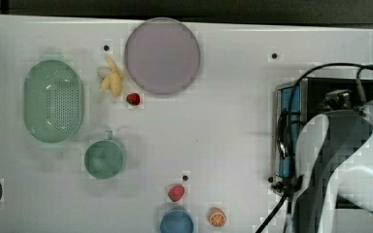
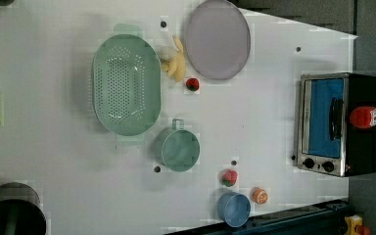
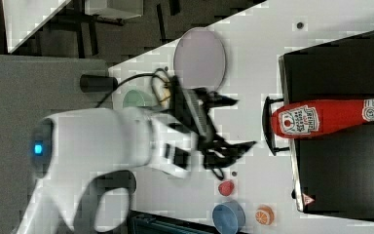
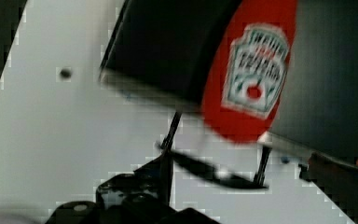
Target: Pick Ketchup from oven and place it on table.
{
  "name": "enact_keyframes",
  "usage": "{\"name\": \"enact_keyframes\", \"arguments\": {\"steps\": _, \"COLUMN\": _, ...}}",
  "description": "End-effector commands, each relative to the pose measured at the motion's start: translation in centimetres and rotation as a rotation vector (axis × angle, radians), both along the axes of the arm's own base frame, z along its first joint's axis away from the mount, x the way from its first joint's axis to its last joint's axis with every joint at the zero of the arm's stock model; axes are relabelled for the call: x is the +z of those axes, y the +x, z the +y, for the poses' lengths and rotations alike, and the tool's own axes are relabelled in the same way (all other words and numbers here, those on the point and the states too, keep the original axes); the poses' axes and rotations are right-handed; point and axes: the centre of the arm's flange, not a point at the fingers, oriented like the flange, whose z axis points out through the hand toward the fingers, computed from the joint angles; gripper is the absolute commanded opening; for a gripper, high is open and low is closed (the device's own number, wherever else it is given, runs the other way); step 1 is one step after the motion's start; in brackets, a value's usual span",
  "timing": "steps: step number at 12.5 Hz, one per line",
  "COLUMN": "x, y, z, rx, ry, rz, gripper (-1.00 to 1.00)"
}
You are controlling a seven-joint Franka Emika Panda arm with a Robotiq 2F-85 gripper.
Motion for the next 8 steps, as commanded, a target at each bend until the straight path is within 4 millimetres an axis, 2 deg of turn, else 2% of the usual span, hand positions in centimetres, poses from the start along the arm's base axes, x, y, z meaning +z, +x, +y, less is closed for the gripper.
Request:
{"name": "enact_keyframes", "arguments": {"steps": 1, "x": 1.1, "y": -0.9, "z": -3.6, "rx": -0.040, "ry": -0.056, "rz": -0.072, "gripper": 1.00}}
{"name": "enact_keyframes", "arguments": {"steps": 3, "x": -1.3, "y": -0.6, "z": -5.7, "rx": -0.097, "ry": -0.059, "rz": -0.100, "gripper": 1.00}}
{"name": "enact_keyframes", "arguments": {"steps": 8, "x": -7.3, "y": -0.9, "z": -8.0, "rx": -0.229, "ry": 0.047, "rz": -0.082, "gripper": 1.00}}
